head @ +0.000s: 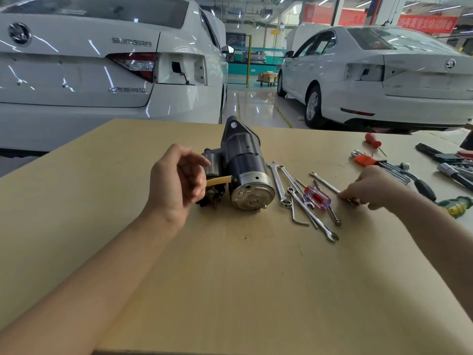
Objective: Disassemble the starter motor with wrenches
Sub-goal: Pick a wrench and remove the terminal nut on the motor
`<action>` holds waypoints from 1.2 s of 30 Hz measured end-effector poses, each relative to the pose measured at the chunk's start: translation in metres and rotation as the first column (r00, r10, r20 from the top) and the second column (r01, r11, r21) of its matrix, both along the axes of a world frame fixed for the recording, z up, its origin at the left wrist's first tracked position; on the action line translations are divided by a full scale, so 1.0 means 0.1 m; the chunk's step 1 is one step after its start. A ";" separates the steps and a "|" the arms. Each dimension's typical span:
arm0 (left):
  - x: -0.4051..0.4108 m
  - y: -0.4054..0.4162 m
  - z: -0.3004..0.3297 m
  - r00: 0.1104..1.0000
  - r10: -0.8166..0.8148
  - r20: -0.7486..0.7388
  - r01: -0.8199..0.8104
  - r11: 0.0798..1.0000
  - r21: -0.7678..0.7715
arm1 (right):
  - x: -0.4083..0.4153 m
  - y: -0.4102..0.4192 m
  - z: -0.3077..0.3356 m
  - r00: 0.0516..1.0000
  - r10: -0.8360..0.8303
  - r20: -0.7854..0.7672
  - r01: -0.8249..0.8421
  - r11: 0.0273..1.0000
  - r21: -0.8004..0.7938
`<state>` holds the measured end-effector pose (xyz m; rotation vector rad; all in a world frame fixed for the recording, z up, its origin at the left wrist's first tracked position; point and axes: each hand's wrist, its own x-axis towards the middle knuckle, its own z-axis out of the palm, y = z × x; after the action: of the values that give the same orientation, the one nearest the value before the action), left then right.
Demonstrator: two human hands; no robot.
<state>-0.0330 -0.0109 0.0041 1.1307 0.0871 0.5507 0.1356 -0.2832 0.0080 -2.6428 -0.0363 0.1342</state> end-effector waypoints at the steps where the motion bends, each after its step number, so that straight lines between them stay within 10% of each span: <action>1: 0.00 0.00 -0.01 1.000 0.030 -0.007 -0.030 0.999 0.027 | 0.02 0.03 0.06 0.998 0.009 -0.066 -0.011 0.999 -0.034; 13: -0.01 -0.03 -0.04 0.999 0.033 -0.026 -0.024 0.959 0.282 | 0.09 0.22 0.18 0.951 0.083 -0.299 -0.136 0.978 -0.161; 18: -0.02 -0.06 -0.04 0.998 0.009 -0.054 0.008 0.952 0.306 | -0.02 0.13 0.21 0.981 0.153 -0.115 -0.123 0.965 0.231; 21: -0.03 -0.09 -0.04 0.998 -0.023 -0.057 0.042 0.932 0.359 | -0.34 0.32 0.29 0.947 0.321 -0.027 -0.173 0.579 0.797; 25: -0.06 -0.14 -0.06 0.993 -0.111 -0.039 0.117 0.885 0.451 | -0.74 0.67 0.19 0.853 0.515 0.080 -0.151 0.098 0.984; 36: -0.03 -0.17 -0.10 0.995 -0.091 -0.044 0.101 0.889 0.446 | -1.03 0.87 -0.06 0.863 0.467 0.192 -0.183 -0.064 0.981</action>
<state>-0.0364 -0.0283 -0.0059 1.5840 -0.0835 0.4809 0.0328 -0.1963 0.0020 -1.0162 -0.5328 0.3893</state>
